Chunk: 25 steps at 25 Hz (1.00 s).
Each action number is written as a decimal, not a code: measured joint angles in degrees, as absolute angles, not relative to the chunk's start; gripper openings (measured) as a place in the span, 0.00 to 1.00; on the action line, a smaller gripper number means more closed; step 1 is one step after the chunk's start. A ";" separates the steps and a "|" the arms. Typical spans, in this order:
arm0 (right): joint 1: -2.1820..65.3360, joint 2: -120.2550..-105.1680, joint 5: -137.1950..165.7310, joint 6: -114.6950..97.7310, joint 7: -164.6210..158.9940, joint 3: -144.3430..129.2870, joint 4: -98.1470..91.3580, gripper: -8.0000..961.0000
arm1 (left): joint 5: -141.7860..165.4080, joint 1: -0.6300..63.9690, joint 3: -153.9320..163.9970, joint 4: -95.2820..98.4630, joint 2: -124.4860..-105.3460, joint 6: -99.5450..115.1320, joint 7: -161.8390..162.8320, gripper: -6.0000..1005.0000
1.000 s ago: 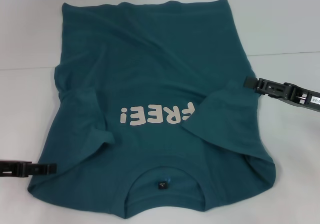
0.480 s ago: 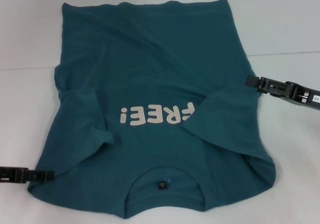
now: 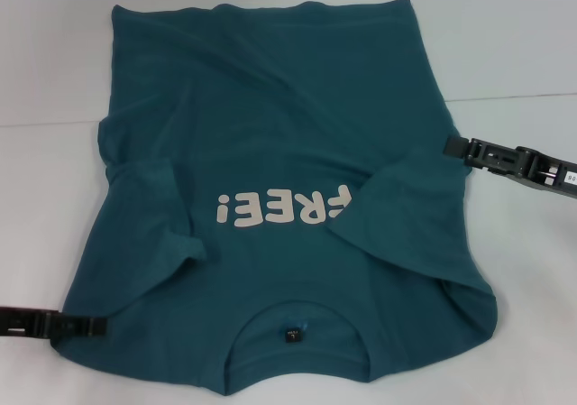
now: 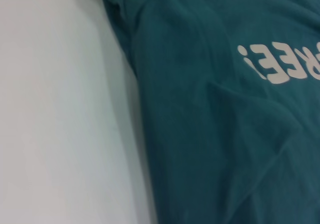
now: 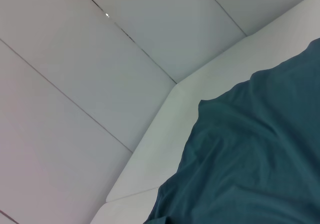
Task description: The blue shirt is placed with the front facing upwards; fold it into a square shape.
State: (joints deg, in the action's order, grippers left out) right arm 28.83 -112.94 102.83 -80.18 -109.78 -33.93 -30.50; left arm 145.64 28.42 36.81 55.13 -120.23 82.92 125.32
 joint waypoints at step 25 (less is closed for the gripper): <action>29.00 -112.76 102.84 -80.06 -109.75 -33.92 -30.50 0.96 | 145.29 31.51 37.09 55.19 -120.30 87.89 125.25 0.87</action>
State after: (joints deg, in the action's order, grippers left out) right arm 29.00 -112.76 102.84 -80.06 -109.75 -33.92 -30.50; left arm 145.29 31.51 37.09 55.19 -120.30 87.89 125.25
